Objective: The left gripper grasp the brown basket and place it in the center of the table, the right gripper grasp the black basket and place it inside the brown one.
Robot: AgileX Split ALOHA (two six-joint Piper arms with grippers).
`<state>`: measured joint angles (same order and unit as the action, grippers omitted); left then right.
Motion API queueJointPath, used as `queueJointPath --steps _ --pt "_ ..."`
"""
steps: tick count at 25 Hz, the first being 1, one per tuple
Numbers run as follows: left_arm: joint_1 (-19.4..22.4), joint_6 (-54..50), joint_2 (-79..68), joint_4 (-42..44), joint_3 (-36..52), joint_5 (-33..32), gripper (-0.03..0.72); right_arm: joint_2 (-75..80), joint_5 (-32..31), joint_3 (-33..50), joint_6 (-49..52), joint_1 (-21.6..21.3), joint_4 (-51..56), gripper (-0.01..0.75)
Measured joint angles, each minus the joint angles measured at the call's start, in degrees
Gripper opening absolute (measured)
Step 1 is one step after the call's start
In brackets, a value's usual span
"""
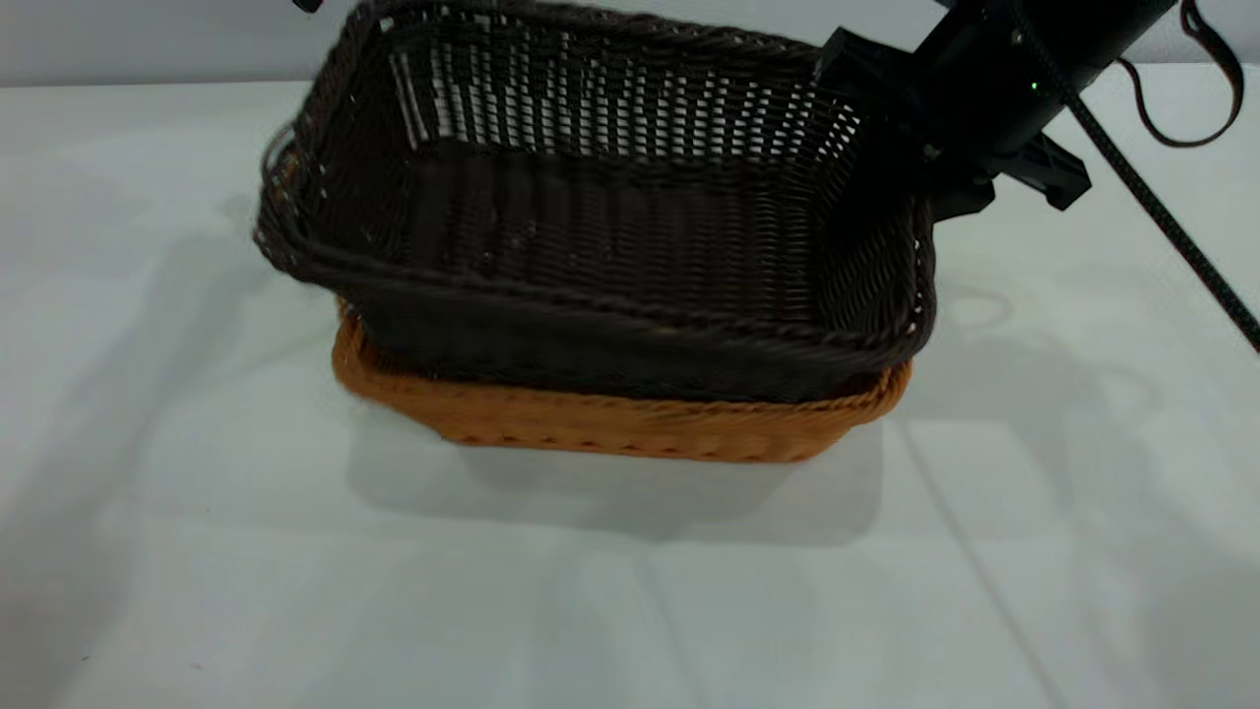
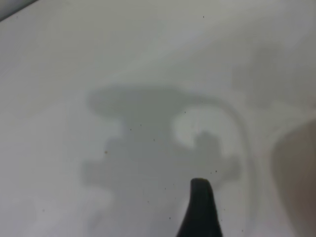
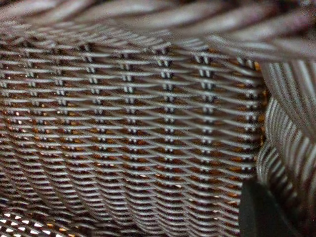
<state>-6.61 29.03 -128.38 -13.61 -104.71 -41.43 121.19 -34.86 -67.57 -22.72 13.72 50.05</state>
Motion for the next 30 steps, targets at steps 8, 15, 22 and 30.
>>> queueJointPath --steps 8,15,22,30 --pt "0.00 0.00 0.00 -0.02 0.00 -0.16 0.534 2.07 4.51 0.00 -1.37 0.00 -0.09 0.104" --pt "0.00 0.00 0.00 -0.02 0.00 -0.16 0.534 2.01 4.81 0.00 -1.43 -0.30 2.00 0.388" --pt "0.00 -0.81 5.24 0.03 0.00 -0.85 0.534 -2.47 3.06 -0.05 -7.20 -7.29 2.22 0.619" --pt "0.15 -9.07 26.59 0.03 0.00 -15.51 0.534 -24.66 -7.76 -0.05 -13.82 -20.20 1.65 0.554"
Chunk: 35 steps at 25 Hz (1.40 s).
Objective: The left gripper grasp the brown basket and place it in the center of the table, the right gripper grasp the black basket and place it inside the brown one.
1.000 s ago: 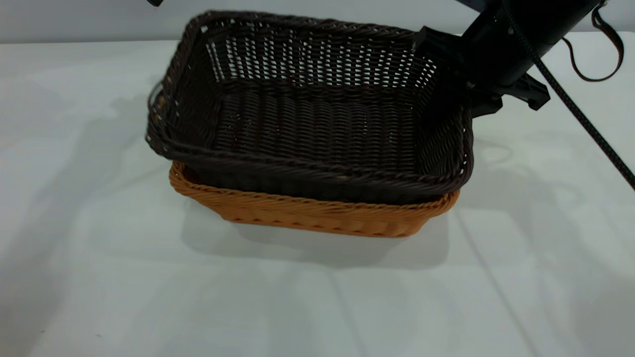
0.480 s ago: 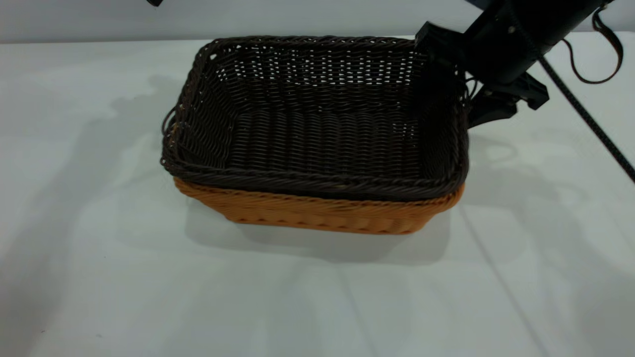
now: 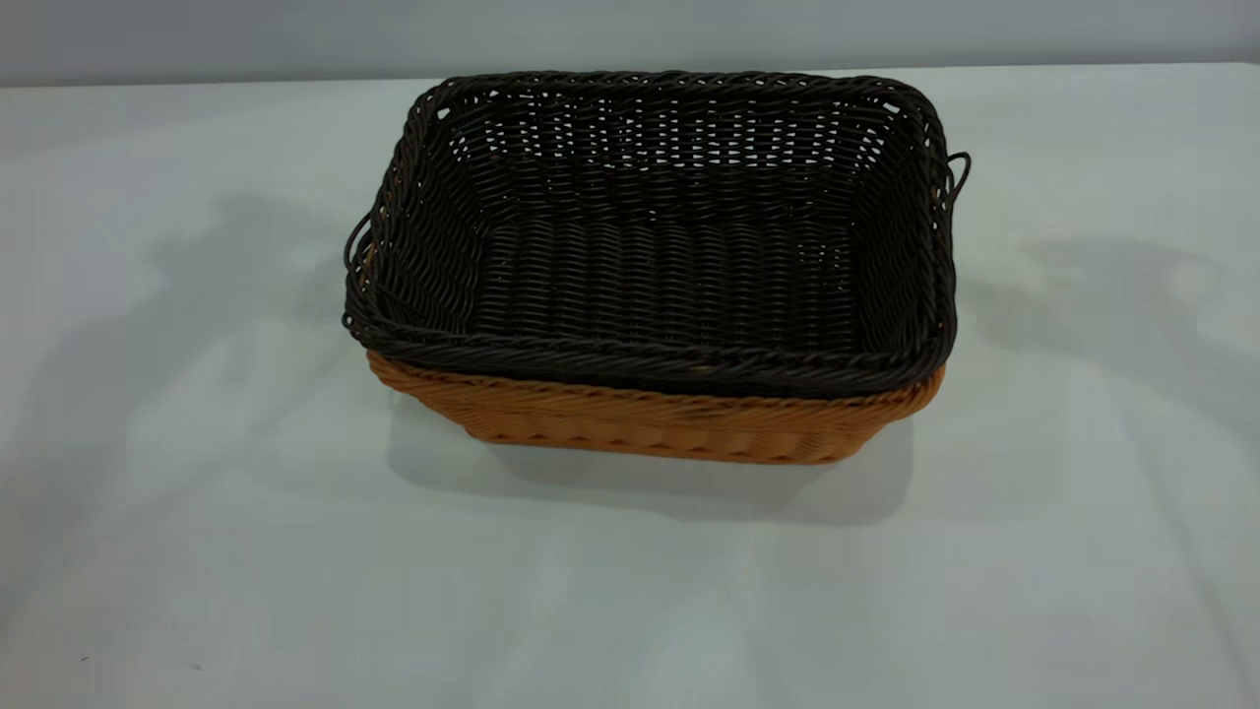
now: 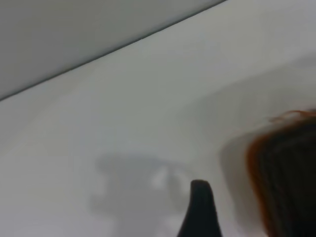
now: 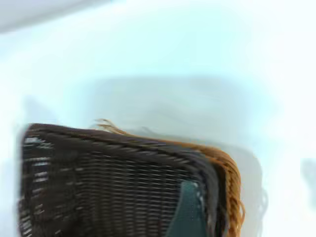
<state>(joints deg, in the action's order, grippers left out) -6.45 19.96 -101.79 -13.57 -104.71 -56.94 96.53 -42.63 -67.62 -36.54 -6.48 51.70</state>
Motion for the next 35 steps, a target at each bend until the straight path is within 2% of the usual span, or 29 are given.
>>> queueJointPath --steps 4,8,12,21,24,29,35 --pt "0.11 -5.15 10.48 0.00 0.00 -9.61 0.534 -11.29 -9.80 0.00 -2.07 -2.64 -0.40 0.551" --pt "0.11 -9.88 21.09 0.01 1.09 -9.92 0.534 -19.69 -17.65 0.73 -2.57 -2.69 -0.59 0.551" --pt "0.11 -11.94 35.13 0.07 8.80 -9.92 0.534 -27.95 -22.12 5.07 -2.57 -2.69 -0.39 0.551" --pt "0.11 -13.64 69.11 4.46 40.22 -9.92 0.534 -50.67 -25.45 16.23 -1.67 -2.69 1.81 0.551" --pt "0.11 -14.47 78.05 6.76 48.26 -9.92 0.534 -58.74 -27.23 19.12 -0.34 -2.69 1.23 0.551" --pt "0.11 -14.85 88.16 8.11 55.64 -9.92 0.534 -72.32 -29.30 23.94 3.55 -2.69 -4.81 0.551" --pt "0.11 -14.79 91.49 8.18 60.58 -9.92 0.534 -86.35 -29.11 32.51 5.85 -2.62 -14.14 0.551"
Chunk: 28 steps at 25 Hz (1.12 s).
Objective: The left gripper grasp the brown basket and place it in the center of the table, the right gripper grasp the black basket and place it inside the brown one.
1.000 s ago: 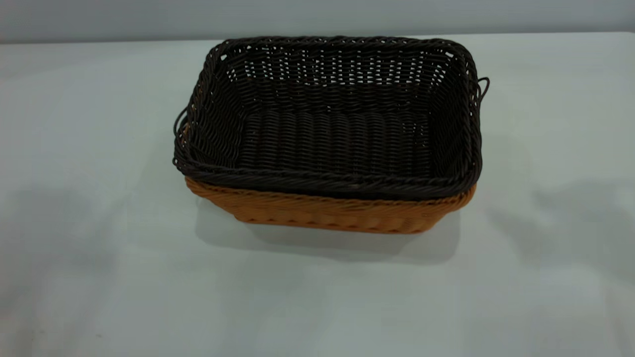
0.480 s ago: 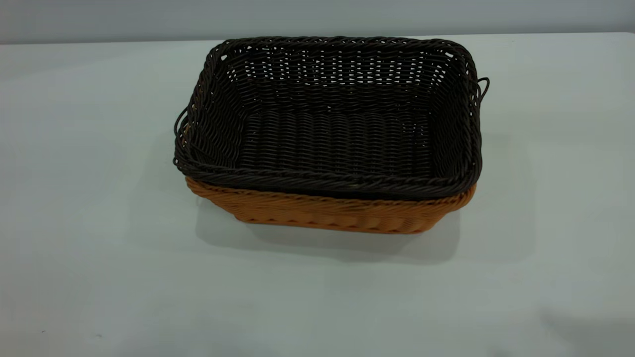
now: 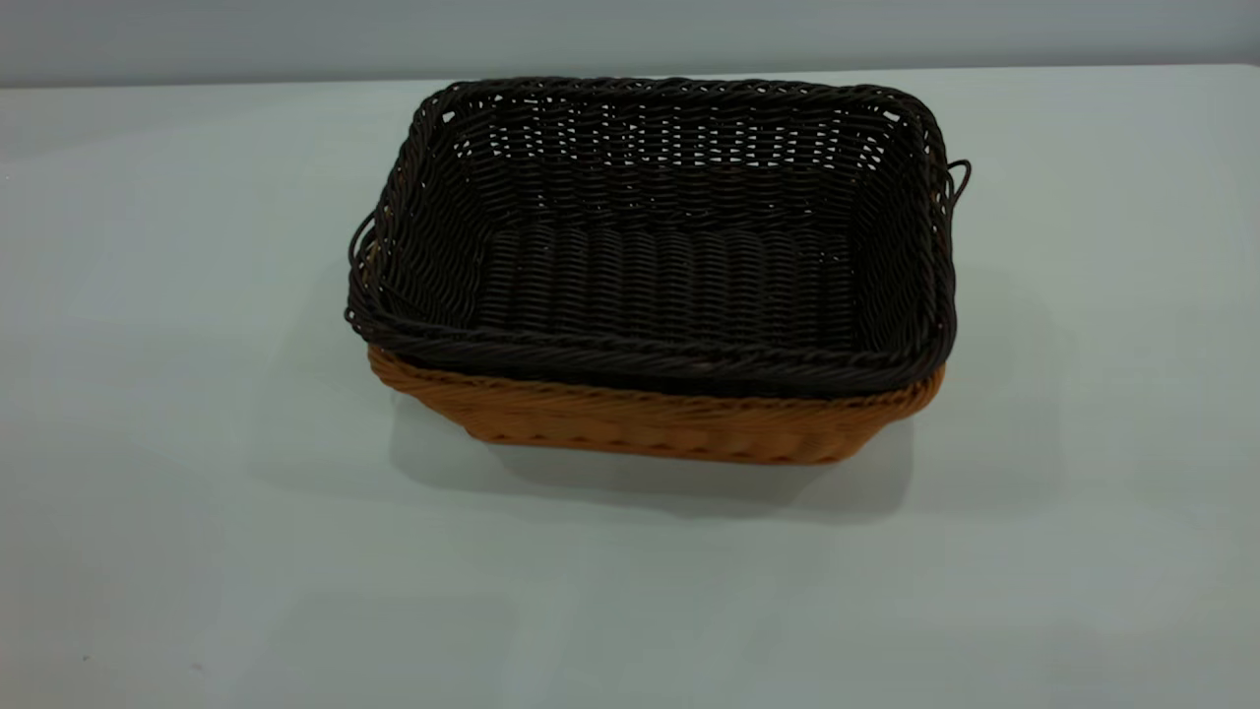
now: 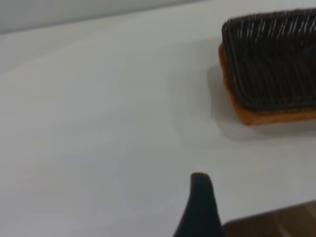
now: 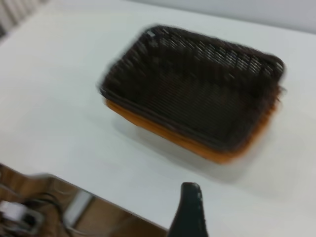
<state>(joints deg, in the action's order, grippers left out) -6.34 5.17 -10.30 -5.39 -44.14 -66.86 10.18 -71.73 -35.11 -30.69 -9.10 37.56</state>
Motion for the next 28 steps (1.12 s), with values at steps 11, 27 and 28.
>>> queueJointPath --steps 11,27,28 --pt "0.00 2.94 0.17 0.28 8.34 0.00 0.534 -9.55 5.43 6.48 9.81 8.83 -20.14 0.551" --pt "0.00 2.80 0.17 1.84 16.07 3.40 0.534 -11.12 7.18 7.63 18.21 9.74 -27.69 0.551" --pt "0.00 2.75 0.17 1.84 16.11 3.46 0.534 -11.12 7.18 7.69 18.21 9.74 -27.64 0.551"
